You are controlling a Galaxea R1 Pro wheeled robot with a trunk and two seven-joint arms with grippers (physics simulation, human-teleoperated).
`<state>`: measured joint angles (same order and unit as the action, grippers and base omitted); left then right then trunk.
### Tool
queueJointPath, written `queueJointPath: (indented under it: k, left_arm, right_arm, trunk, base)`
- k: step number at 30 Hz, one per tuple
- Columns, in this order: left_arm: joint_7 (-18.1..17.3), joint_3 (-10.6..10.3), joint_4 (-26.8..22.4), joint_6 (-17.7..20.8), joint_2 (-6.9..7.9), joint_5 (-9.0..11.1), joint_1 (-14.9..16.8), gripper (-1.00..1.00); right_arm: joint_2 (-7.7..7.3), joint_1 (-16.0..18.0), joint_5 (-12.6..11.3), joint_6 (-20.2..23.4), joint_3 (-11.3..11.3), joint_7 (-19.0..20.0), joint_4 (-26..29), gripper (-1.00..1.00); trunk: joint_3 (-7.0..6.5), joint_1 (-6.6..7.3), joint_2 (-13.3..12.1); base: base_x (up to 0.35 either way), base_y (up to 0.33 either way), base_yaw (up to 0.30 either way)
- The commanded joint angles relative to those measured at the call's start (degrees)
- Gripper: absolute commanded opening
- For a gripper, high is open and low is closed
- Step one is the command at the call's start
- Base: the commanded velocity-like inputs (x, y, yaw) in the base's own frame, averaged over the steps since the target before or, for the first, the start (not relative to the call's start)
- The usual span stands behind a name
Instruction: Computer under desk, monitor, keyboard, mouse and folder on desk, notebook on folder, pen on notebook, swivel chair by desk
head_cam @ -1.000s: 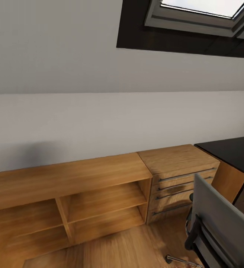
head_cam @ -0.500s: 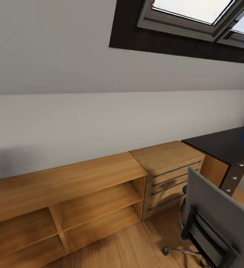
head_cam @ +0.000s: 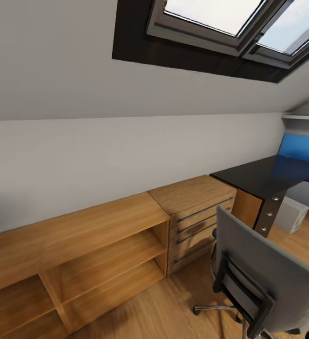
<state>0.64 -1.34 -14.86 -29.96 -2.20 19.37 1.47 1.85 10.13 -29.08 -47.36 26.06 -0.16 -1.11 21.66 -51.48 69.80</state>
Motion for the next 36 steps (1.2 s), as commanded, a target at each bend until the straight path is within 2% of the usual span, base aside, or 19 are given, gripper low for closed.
queueJointPath:
  k: [1,36]
  left_arm:
    - [0.1,-0.2,0.0,-0.2,0.00,0.2,0.0,1.00]
    - [0.1,-0.2,0.0,-0.2,0.00,0.2,0.0,1.00]
  right_arm:
    - [0.02,0.1,-0.4,-0.2,0.5,0.0,-0.1,1.00]
    - [-0.01,0.1,-0.4,-0.2,0.5,0.0,-0.1,1.00]
  trunk:
    - [0.06,0.00,0.0]
    - [-0.77,0.00,0.0]
  base:
    - [0.000,0.002,-0.259]
    - [0.009,0.016,-0.260]
